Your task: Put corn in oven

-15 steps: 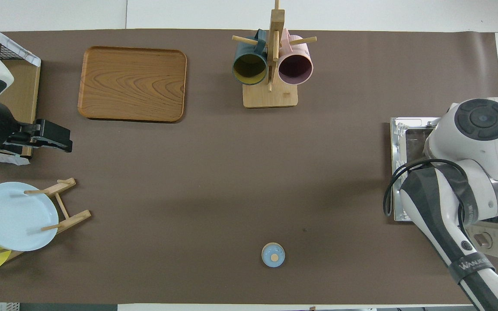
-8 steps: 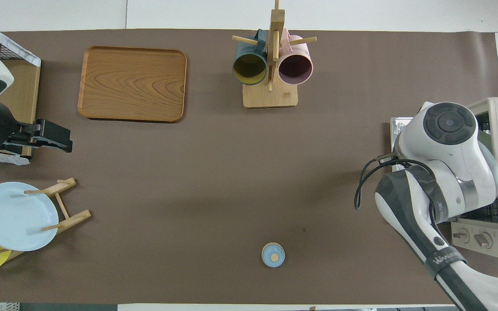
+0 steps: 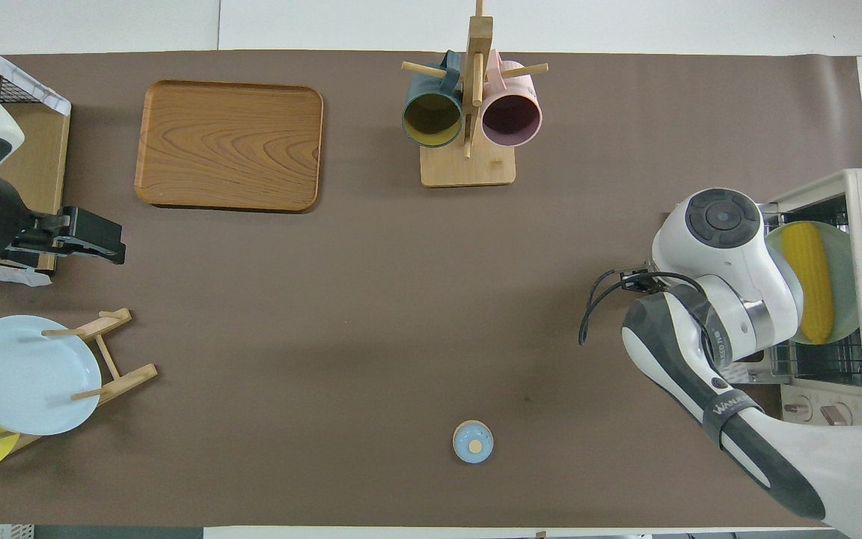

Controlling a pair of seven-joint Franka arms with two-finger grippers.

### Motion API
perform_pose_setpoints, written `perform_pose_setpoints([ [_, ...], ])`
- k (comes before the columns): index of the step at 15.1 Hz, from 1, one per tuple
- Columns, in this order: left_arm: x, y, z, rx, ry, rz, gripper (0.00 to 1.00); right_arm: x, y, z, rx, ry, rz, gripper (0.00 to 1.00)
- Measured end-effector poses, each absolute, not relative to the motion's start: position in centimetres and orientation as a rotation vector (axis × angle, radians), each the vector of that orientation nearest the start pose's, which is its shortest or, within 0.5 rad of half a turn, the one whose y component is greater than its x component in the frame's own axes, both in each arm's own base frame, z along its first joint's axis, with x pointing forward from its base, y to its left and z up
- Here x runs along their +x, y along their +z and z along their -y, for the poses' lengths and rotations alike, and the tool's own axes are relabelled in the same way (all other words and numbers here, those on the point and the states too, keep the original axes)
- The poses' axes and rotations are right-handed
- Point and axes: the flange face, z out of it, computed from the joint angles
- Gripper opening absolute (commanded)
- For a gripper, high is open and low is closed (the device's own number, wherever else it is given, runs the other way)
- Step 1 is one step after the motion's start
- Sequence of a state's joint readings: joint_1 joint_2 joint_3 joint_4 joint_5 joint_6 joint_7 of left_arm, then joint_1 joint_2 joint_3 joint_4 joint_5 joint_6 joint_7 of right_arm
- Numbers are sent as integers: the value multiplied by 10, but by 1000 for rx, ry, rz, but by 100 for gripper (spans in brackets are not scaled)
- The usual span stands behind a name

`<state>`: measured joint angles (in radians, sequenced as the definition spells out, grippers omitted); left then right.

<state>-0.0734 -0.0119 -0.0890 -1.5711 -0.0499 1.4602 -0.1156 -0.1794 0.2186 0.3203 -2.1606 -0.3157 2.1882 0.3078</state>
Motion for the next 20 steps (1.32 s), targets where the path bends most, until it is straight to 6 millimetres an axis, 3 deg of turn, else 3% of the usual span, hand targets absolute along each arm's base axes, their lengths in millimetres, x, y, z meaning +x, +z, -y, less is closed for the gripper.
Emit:
perform_pose_setpoints([
  [8,531,622,93,-3171,167,-79,100,531,286,-54,-3419,332,131,0],
  [12,531,622,93,-3171,167,-79,100,532,293,-63,-3466,375,207,0],
  [14,531,622,93,-3171,167,-79,100,535,308,-68,-3492,439,251,0],
  [17,531,622,93,-3171,167,-79,100,545,349,-59,-3462,551,406,0],
  [20,531,622,93,-3171,167,-79,100,547,406,-17,-3398,582,483,0],
])
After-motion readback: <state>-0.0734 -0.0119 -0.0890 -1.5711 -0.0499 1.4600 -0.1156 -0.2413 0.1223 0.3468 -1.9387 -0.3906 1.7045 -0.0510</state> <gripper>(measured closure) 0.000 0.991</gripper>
